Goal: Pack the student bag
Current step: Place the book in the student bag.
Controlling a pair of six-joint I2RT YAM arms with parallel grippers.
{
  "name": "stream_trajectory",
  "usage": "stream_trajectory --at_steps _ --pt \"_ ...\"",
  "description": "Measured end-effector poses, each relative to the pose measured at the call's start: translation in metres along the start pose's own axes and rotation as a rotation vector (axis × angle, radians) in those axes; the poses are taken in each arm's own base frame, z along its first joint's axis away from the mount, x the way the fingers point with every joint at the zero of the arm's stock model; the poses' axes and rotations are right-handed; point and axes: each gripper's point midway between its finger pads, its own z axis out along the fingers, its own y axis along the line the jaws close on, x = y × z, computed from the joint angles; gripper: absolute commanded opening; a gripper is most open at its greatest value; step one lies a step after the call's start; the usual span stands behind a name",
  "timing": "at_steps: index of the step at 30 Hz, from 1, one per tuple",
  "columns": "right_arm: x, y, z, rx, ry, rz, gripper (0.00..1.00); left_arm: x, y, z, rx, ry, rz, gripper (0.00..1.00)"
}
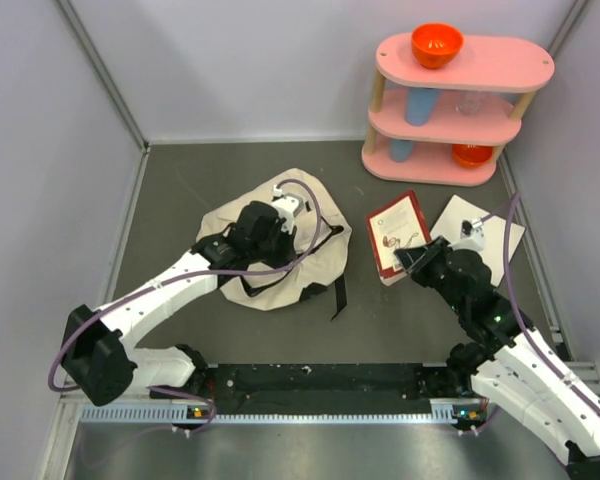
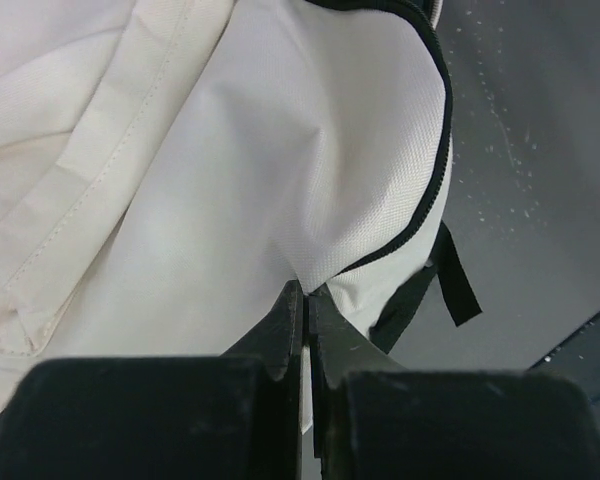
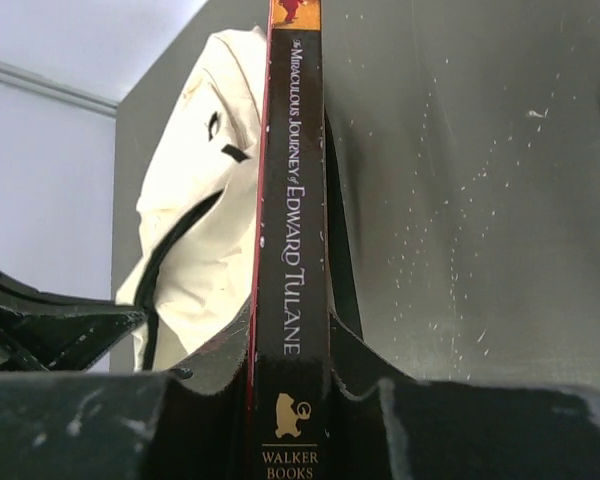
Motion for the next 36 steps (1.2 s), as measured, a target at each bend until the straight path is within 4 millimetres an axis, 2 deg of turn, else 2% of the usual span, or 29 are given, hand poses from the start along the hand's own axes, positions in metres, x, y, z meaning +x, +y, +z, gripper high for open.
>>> stream_trajectory --at_steps 3,8,14,20,24,28,30,32,36 --pt "0.007 -0.006 0.000 0.006 0.019 0.001 0.00 -0.001 -0.003 -0.002 0.074 0.011 -0.026 0.00" --pt "0.017 -0.016 0.003 0.042 0.052 -0.005 0.00 0.003 -0.030 -0.002 0.274 0.065 -0.011 0.00" --pt "0.020 -0.019 0.005 0.055 0.063 -0.011 0.00 0.022 -0.052 0.011 0.443 0.170 -0.010 0.00" --pt "0.019 -0.019 0.005 0.055 0.063 -0.011 0.00 0.032 -0.062 0.015 0.519 0.230 -0.017 0.00" --pt "0.019 -0.019 0.005 0.056 0.063 -0.011 0.00 0.030 -0.062 0.013 0.523 0.220 -0.009 0.18" --pt "0.019 -0.019 0.005 0.055 0.063 -0.011 0.00 0.025 -0.065 0.011 0.537 0.209 -0.007 0.20" --pt "0.019 -0.019 0.005 0.056 0.063 -0.011 0.00 0.023 -0.066 0.010 0.546 0.205 -0.007 0.17" --pt "0.019 -0.019 0.005 0.055 0.063 -0.011 0.00 0.023 -0.068 0.008 0.560 0.205 -0.010 0.00" --pt "0.019 -0.019 0.005 0.055 0.063 -0.011 0.00 0.022 -0.069 0.009 0.564 0.203 -0.012 0.00"
